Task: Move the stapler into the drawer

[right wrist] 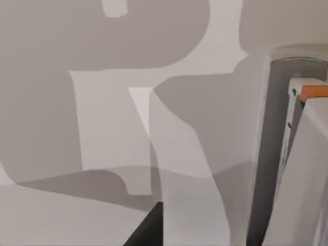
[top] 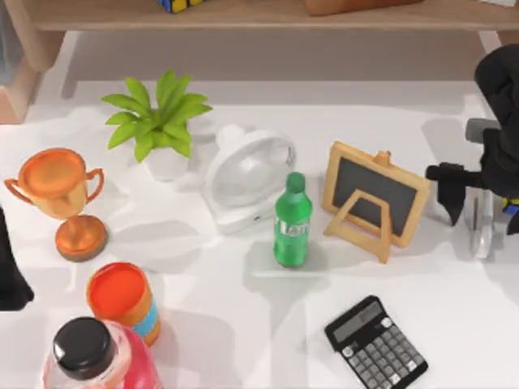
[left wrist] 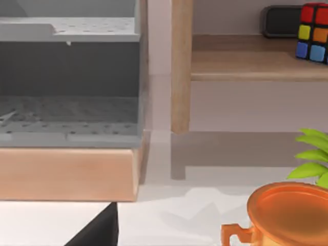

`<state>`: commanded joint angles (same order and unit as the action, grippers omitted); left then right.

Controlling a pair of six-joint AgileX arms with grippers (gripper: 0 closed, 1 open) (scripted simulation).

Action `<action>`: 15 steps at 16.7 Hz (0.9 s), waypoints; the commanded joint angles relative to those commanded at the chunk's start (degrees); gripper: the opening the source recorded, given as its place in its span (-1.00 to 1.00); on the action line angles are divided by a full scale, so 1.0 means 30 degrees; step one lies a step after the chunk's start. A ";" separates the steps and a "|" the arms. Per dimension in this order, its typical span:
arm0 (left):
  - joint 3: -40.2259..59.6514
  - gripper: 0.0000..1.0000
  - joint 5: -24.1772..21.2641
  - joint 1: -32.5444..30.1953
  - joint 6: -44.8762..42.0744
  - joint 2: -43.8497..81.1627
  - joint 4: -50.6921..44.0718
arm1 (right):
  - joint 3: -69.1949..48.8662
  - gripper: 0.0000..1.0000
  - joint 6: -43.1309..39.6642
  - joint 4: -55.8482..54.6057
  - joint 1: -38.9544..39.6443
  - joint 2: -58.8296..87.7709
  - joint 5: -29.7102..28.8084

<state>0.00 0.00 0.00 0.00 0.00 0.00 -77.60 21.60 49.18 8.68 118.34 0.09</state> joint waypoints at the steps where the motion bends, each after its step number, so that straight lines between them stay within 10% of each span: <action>1: 0.0000 1.00 0.0000 0.0000 0.0000 0.0000 0.0000 | 0.0000 -0.06 0.0000 0.0000 0.0000 0.0000 0.0000; 7: 0.0000 1.00 0.0000 0.0000 0.0000 0.0000 0.0000 | 0.0000 -0.96 0.0000 0.0000 0.0000 0.0000 0.0000; 15: 0.0000 1.00 0.0000 0.0000 0.0000 0.0000 0.0000 | 0.0000 -1.00 0.0000 0.0000 0.0000 0.0000 0.0000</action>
<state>0.00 0.00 0.00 0.00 0.00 0.00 -77.60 21.60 49.18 8.68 118.34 0.09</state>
